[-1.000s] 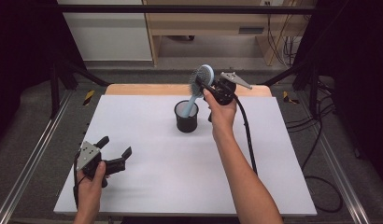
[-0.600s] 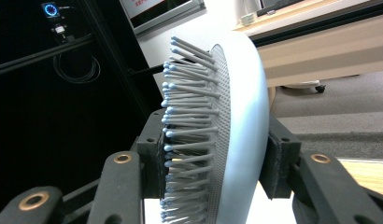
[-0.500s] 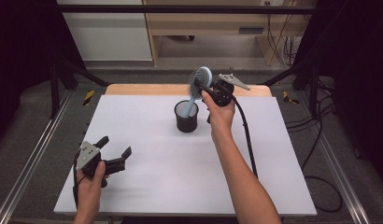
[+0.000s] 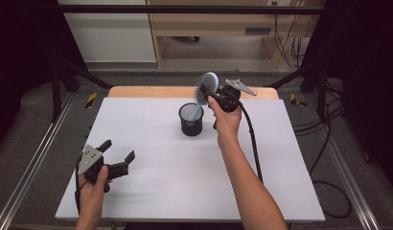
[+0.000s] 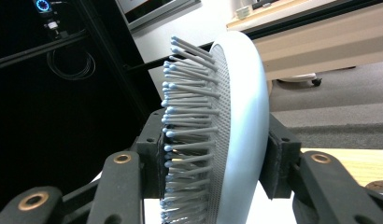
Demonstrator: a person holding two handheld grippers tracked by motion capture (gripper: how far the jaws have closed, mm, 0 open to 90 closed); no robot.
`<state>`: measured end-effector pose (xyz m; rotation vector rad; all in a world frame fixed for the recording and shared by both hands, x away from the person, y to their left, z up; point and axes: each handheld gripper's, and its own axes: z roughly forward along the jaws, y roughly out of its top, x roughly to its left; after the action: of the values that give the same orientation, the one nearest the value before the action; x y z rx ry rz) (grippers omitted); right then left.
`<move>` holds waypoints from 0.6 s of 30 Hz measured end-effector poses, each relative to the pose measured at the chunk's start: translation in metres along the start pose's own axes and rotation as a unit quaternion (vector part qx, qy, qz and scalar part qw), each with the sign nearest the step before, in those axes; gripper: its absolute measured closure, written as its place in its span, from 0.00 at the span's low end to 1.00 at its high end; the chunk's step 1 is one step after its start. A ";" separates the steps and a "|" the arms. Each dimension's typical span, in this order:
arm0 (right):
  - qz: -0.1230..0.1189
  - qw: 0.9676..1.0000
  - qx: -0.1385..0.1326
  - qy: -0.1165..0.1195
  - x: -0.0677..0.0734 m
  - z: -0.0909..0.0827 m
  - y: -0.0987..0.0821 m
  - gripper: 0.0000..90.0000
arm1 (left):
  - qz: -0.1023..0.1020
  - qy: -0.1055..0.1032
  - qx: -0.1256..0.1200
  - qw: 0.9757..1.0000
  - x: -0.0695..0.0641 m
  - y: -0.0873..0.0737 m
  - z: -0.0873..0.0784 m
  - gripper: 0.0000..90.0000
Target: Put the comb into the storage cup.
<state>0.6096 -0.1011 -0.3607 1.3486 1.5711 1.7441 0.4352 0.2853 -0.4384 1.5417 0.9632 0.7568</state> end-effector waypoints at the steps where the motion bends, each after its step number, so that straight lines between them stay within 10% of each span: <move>1: 0.001 1.000 0.000 0.000 0.000 0.000 -0.001 0.58 | 0.000 0.000 0.000 1.000 0.000 0.000 0.000 0.03; 18: -0.003 1.000 0.007 0.003 0.006 0.007 -0.010 0.58 | 0.002 -0.001 0.000 1.000 0.000 0.000 0.000 0.03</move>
<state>0.6104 -0.0899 -0.3688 1.3459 1.5913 1.7376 0.4352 0.2855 -0.4379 1.5440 0.9583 0.7573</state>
